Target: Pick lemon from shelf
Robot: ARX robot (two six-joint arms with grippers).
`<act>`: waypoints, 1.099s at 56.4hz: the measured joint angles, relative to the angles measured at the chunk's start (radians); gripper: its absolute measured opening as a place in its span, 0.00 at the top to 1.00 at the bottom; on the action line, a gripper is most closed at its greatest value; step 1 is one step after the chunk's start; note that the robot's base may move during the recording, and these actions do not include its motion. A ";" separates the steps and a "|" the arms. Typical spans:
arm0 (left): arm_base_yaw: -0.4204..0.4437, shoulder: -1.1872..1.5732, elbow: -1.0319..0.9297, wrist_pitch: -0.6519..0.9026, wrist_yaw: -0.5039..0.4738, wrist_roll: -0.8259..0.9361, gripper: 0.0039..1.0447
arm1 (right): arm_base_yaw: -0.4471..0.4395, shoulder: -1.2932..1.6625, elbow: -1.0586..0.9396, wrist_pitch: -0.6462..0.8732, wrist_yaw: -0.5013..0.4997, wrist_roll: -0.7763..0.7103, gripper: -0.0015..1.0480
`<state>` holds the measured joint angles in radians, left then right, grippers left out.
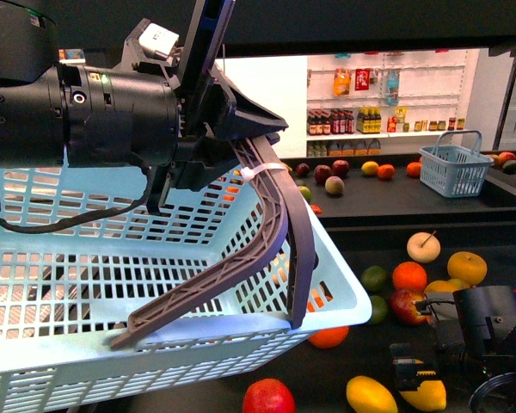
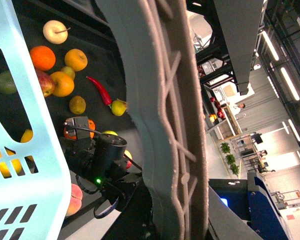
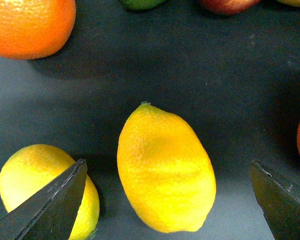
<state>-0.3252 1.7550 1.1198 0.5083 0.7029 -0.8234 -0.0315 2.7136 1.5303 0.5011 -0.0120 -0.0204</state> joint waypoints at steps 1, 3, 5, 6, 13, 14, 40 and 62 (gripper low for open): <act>0.000 0.000 0.000 0.000 0.000 0.000 0.91 | 0.000 0.004 0.005 -0.001 0.000 -0.002 0.07; 0.000 0.000 0.000 0.000 0.000 0.000 0.91 | 0.000 0.014 0.019 -0.006 0.000 -0.008 0.07; 0.000 0.000 0.000 0.000 -0.001 0.000 0.91 | 0.000 0.024 0.032 -0.014 0.000 -0.016 0.07; 0.000 0.000 0.000 0.000 -0.001 0.000 0.91 | 0.000 0.031 0.040 -0.018 0.000 -0.023 0.07; 0.000 0.000 0.000 0.000 0.000 0.000 0.91 | -0.003 0.066 0.085 -0.040 -0.007 -0.030 0.07; 0.000 0.000 0.000 0.000 0.000 0.000 0.91 | -0.003 0.070 0.089 -0.042 -0.007 -0.031 0.07; 0.000 0.000 0.000 0.000 -0.001 0.000 0.91 | -0.010 0.145 0.196 -0.117 -0.023 -0.040 0.07; 0.000 0.000 0.000 0.000 0.000 0.000 0.91 | -0.010 0.150 0.209 -0.150 -0.045 -0.037 0.33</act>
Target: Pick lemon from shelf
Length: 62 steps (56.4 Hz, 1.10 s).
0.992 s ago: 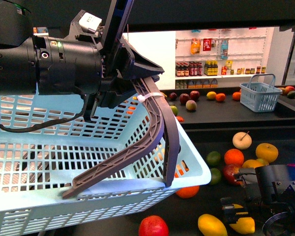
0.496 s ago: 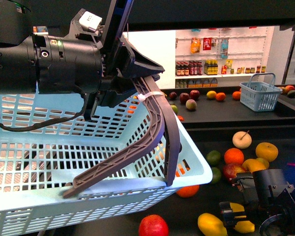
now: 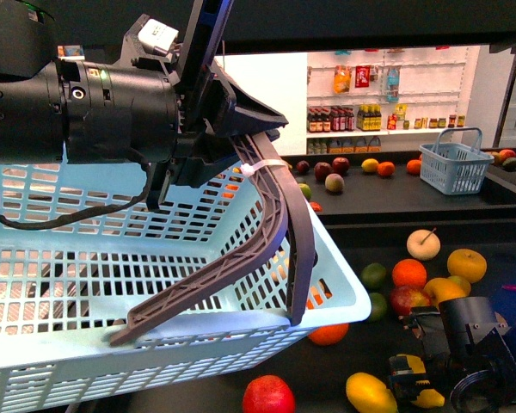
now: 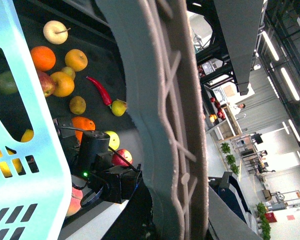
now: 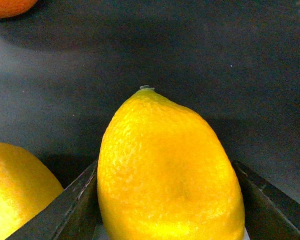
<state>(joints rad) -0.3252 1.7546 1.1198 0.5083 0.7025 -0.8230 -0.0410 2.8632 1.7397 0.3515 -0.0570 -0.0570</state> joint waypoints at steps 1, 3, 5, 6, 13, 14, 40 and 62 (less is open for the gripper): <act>0.000 0.000 0.000 0.000 0.000 0.000 0.91 | 0.000 0.000 0.000 -0.001 0.000 0.000 0.33; 0.000 0.000 0.000 0.000 0.000 0.000 0.91 | 0.000 0.000 0.000 -0.003 -0.001 0.003 0.33; 0.000 0.000 0.000 0.000 0.000 0.000 0.91 | 0.000 0.000 0.000 -0.005 -0.001 0.007 0.33; 0.000 0.000 0.000 0.000 0.000 0.000 0.91 | 0.000 0.000 0.000 -0.006 0.000 0.009 0.33; 0.000 0.000 0.000 0.000 0.000 0.000 0.91 | -0.003 -0.008 -0.008 -0.006 0.003 0.026 0.34; 0.000 0.000 0.000 0.000 0.000 0.000 0.91 | -0.003 -0.010 -0.011 -0.006 0.005 0.028 0.34; 0.000 0.000 0.000 0.000 0.000 0.000 0.91 | -0.046 -0.493 -0.293 0.154 -0.072 0.340 0.37; 0.000 0.000 0.000 0.000 0.000 0.000 0.91 | -0.007 -0.895 -0.573 0.294 -0.311 0.634 0.37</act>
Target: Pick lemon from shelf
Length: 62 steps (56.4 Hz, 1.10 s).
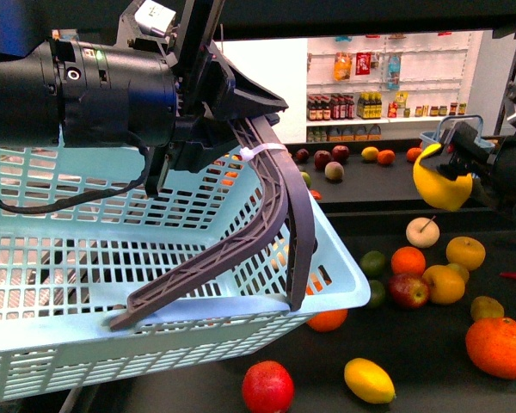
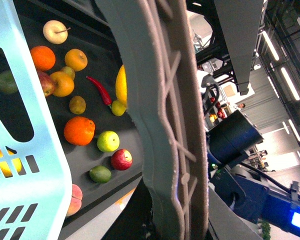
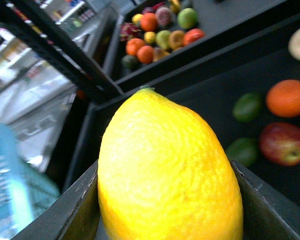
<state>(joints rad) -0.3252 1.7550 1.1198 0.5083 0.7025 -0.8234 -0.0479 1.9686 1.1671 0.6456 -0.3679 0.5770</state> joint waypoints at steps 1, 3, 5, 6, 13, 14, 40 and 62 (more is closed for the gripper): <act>0.000 0.000 0.000 0.000 0.000 0.000 0.91 | 0.012 -0.015 -0.013 0.009 -0.023 0.014 0.37; 0.000 0.000 0.000 0.000 0.000 0.000 0.91 | 0.031 -0.034 -0.030 0.021 -0.051 0.033 0.37; 0.000 0.000 0.000 0.000 0.000 0.000 0.91 | 0.051 -0.050 -0.044 0.027 -0.071 0.051 0.37; 0.000 0.000 0.000 0.000 0.000 0.000 0.91 | 0.065 -0.058 -0.052 0.031 -0.082 0.057 0.37; 0.000 0.000 0.000 0.000 0.000 0.000 0.91 | 0.149 -0.077 -0.092 0.043 -0.120 0.090 0.37; 0.000 0.000 0.000 0.000 0.000 0.000 0.91 | 0.161 -0.077 -0.098 0.043 -0.122 0.090 0.37; 0.000 0.000 0.000 0.000 0.000 0.000 0.91 | 0.243 -0.062 -0.124 0.040 -0.100 0.061 0.37; 0.000 0.000 0.000 0.000 0.000 0.000 0.91 | 0.275 -0.031 -0.135 0.027 -0.091 0.002 0.17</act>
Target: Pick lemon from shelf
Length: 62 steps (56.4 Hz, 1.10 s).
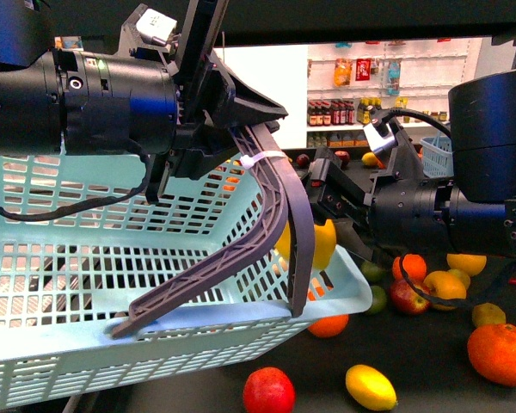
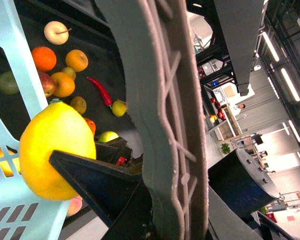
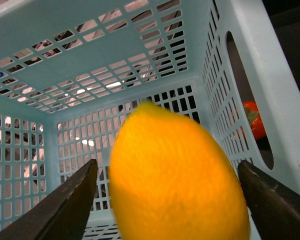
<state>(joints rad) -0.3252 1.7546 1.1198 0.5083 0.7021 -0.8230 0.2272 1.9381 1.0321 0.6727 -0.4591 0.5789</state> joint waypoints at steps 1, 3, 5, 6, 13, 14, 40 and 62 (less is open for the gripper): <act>0.000 0.000 0.000 0.000 0.000 0.000 0.91 | 0.000 0.001 0.000 0.000 0.000 0.000 0.15; 0.000 0.000 0.000 0.000 0.001 0.000 0.91 | 0.000 0.003 0.000 0.000 0.001 -0.001 0.10; 0.000 0.000 0.000 0.000 0.001 0.000 0.91 | 0.001 0.005 0.000 0.001 0.003 -0.001 0.06; 0.000 0.000 0.000 0.000 0.002 0.000 0.91 | 0.001 0.005 0.000 0.002 0.003 -0.001 0.06; 0.000 0.000 0.000 0.000 -0.001 -0.005 0.91 | -0.006 0.010 0.000 0.022 0.011 0.002 0.07; 0.000 0.000 0.000 -0.002 -0.003 -0.007 0.91 | -0.010 0.011 0.000 0.028 0.011 0.008 0.07; 0.000 0.002 0.002 -0.003 0.000 -0.004 0.91 | -0.260 0.245 0.158 0.106 0.247 -0.077 0.07; 0.000 0.002 0.002 -0.003 -0.003 -0.003 0.91 | -0.250 0.587 0.219 0.039 0.282 -0.490 0.07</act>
<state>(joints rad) -0.3252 1.7561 1.1217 0.5056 0.6994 -0.8265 -0.0227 2.5248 1.2514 0.7116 -0.1768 0.0887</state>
